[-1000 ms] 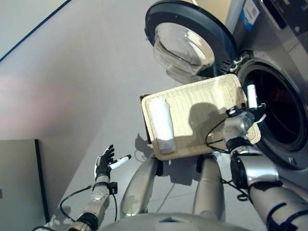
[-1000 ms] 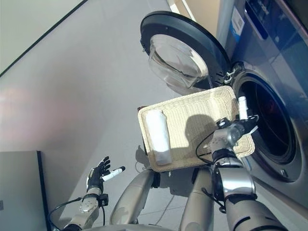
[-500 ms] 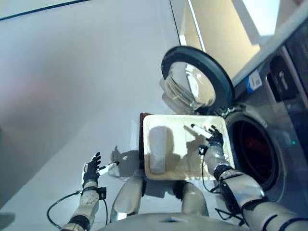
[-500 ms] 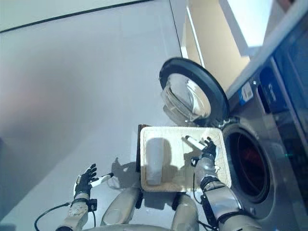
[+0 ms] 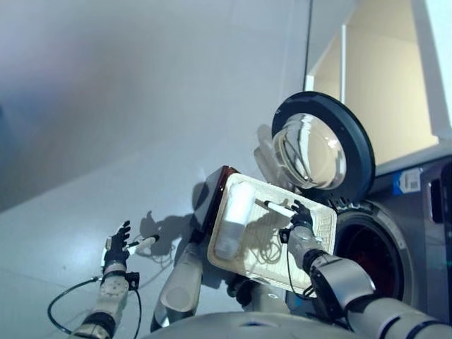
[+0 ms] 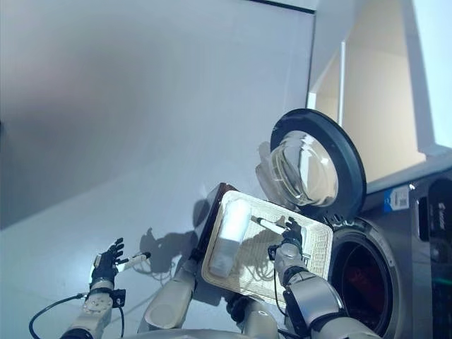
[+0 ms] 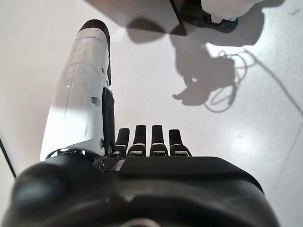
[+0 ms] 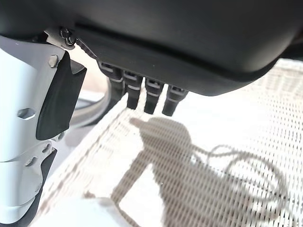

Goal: Pick up the clothes and place them into the washing machine

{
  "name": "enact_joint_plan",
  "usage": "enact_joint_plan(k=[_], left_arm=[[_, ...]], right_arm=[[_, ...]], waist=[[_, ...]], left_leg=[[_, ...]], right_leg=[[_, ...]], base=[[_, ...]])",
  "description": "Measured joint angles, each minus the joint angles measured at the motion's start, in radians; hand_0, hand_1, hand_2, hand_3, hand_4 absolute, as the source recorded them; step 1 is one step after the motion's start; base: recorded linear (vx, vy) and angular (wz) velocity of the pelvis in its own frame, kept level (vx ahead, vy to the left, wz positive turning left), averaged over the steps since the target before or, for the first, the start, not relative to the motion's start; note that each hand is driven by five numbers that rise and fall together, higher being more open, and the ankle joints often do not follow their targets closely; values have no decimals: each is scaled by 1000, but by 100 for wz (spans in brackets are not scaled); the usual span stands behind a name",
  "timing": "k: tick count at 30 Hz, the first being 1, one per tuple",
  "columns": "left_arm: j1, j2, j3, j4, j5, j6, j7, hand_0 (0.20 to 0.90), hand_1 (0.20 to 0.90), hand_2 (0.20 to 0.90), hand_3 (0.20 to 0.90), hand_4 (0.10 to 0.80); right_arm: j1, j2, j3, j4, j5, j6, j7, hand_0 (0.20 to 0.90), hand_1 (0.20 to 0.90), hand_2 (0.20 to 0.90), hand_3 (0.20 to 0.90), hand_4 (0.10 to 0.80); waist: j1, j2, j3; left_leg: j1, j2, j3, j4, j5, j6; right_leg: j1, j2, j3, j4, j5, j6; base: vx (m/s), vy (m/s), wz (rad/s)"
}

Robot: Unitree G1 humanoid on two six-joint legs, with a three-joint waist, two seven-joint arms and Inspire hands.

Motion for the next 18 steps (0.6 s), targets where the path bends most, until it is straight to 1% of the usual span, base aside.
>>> enact_joint_plan(k=[2,3,6,7,10,12,13,15,17,18], left_arm=[[-9,13,7,-62,0,0,14,900,900,900,900,800],[-30,15,7,-84,0,1,22,900,900,900,900,800],[-49,19,6,-167,0,-3,39,900,900,900,900,800],[-69,16,5,-178,1,-4,39,900,900,900,900,800],[-104,20,7,-181,1,-2,47,900,900,900,900,800],[-115,19,7,-185,3,-2,49,900,900,900,900,800],[-116,15,6,-195,5,-2,49,900,900,900,900,800],[-126,9,-1,-213,26,0,48,900,900,900,900,800],[-122,0,-2,-242,45,1,47,900,900,900,900,800],[-121,-3,-5,-258,57,1,46,900,900,900,900,800]], right_arm=[[-4,12,4,0,-2,0,-5,900,900,900,900,800],[-8,17,7,6,-9,0,-9,900,900,900,900,800],[-30,26,14,20,-10,0,-24,900,900,900,900,800],[-42,25,24,30,-11,3,-26,900,900,900,900,800],[-50,40,30,31,-14,3,-33,900,900,900,900,800],[-58,52,45,34,-32,3,-45,900,900,900,900,800],[-65,53,48,35,-48,4,-45,900,900,900,900,800],[-68,40,44,46,-72,6,-48,900,900,900,900,800],[-68,21,31,57,-88,25,-52,900,900,900,900,800],[-64,10,24,62,-93,26,-57,900,900,900,900,800]], waist=[[14,-18,23],[30,-25,41],[43,-28,74],[51,-28,87],[58,-35,110],[59,-34,135],[60,-34,137],[83,-26,158],[91,-9,169],[103,-3,173]], left_leg=[[-13,0,-10,2,2,-4],[-14,-1,-10,2,3,-5],[-46,-14,-25,16,5,-7],[-53,-15,-28,16,5,-8],[-76,-18,-40,21,7,-7],[-84,-32,-52,28,12,0],[-96,-35,-62,31,11,-1],[-106,-42,-76,37,12,0],[-124,-54,-110,44,11,-7],[-136,-60,-124,48,11,-9]], right_leg=[[-1,-2,-12,0,-7,-3],[0,-5,-12,3,-13,2],[-17,-5,-26,8,-17,8],[-21,-11,-34,11,-26,15],[-32,-10,-37,9,-22,11],[-31,-7,-43,9,-23,11],[-34,-8,-55,6,-23,10],[-33,-9,-70,8,-26,7],[-33,-10,-97,12,-35,12],[-38,-14,-109,17,-46,20]], base=[[11,-16,33],[106,-69,23],[48,-23,16],[134,-57,24],[20,-9,19],[21,3,20],[12,-1,26],[9,-2,31],[5,12,47],[8,15,46]])
